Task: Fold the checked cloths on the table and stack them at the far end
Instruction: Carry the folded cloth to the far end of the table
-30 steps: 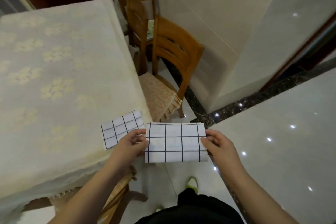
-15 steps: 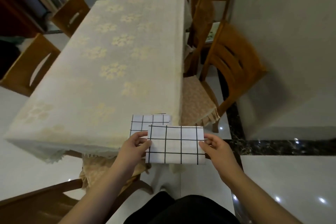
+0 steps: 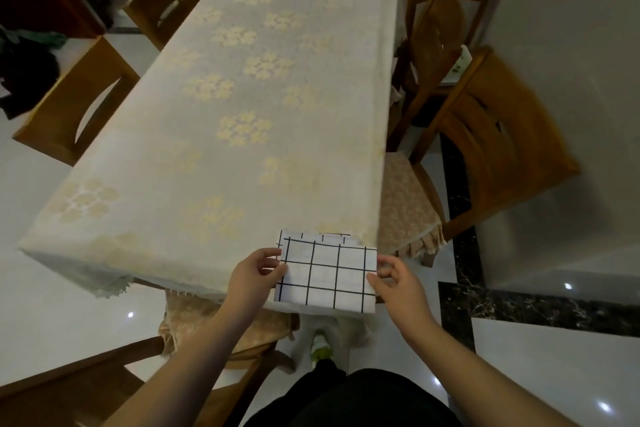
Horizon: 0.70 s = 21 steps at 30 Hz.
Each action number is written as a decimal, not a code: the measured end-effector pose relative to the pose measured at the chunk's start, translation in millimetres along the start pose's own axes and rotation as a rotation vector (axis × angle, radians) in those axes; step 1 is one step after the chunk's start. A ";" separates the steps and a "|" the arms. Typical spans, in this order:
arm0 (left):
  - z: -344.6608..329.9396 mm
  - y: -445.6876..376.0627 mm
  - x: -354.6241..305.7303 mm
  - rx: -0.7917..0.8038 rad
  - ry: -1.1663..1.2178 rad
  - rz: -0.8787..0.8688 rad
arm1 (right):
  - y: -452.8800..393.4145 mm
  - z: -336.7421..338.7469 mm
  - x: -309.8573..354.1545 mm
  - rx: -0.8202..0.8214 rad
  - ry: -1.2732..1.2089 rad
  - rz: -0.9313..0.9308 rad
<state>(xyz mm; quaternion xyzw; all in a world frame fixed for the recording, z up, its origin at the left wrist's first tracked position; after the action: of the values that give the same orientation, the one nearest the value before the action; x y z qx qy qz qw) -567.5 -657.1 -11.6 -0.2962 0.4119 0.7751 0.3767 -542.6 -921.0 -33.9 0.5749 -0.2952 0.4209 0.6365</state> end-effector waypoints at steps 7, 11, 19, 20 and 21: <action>3.7 -46.3 19.0 -0.002 -0.119 -0.014 | -38.4 -36.2 -9.1 -0.059 0.107 -0.017; 0.2 -62.2 25.7 0.007 -0.164 -0.010 | -51.2 -47.9 -13.0 -0.115 0.167 -0.007; -12.5 -79.5 41.5 0.025 -0.227 -0.068 | -60.1 -49.5 -22.2 -0.138 0.285 -0.025; -14.3 -80.1 42.8 0.021 -0.227 -0.075 | -60.0 -49.1 -23.0 -0.138 0.301 -0.028; -15.8 -80.4 43.6 0.008 -0.222 -0.087 | -59.9 -49.3 -22.6 -0.141 0.314 -0.030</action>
<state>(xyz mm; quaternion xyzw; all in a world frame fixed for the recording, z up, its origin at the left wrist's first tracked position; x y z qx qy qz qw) -522.1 -625.6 -86.2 -0.2246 0.3573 0.7845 0.4544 -506.2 -876.1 -90.4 0.4604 -0.2125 0.4741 0.7198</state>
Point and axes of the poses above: each hand's wrist, its own y-axis away from the middle knuckle, its own z-axis out of the back of the hand, x = y × z, the point moved 1 cm from there along -y, towards the middle knuckle, and after that the axes turned 1 degree about -x, right-handed, at the moved point
